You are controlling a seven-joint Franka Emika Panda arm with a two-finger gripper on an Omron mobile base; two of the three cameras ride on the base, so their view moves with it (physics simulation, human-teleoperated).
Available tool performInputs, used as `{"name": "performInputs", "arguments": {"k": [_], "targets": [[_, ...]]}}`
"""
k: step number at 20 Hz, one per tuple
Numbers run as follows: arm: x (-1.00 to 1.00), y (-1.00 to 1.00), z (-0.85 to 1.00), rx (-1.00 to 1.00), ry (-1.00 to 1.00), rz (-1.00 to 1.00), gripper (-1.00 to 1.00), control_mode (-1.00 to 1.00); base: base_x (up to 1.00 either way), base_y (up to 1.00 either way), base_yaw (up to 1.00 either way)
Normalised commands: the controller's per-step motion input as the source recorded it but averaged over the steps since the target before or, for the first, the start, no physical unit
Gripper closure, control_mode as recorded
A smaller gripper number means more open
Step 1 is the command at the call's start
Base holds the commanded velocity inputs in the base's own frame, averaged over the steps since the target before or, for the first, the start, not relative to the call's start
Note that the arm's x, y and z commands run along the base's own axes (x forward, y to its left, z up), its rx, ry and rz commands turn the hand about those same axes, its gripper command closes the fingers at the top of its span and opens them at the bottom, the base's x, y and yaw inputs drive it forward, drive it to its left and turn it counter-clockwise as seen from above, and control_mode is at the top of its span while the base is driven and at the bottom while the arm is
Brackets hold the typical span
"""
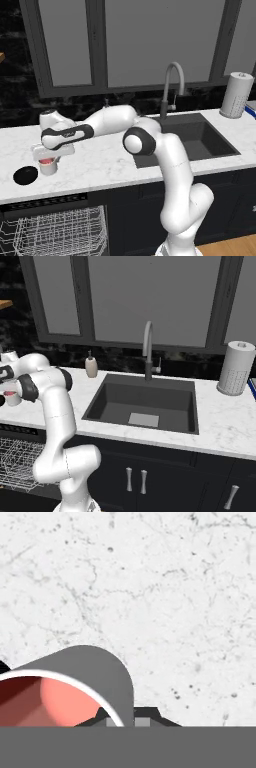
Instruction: Pick up the cup and bowl from the counter, place them in the dishwasher, and close the dishwasher door.
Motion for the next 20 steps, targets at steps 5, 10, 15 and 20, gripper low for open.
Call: {"name": "performInputs", "arguments": {"k": [5,10,15,20], "targets": [[-0.9,-0.49,0.0,0.15,-0.02,-0.04,1.0,-1.0,0.0,0.0,0.0],[-0.94,-0.65,0.04,0.21,-0.07,-0.08,1.0,-1.0,0.0,0.0,0.0],[-0.92,-0.5,0.05,0.21,-0.08,-0.07,1.0,-1.0,0.0,0.0,0.0],[-0.81,-0.1,0.23,0.16,-0.11,-0.03,1.0,-1.0,0.0,0.0,0.0]]}}
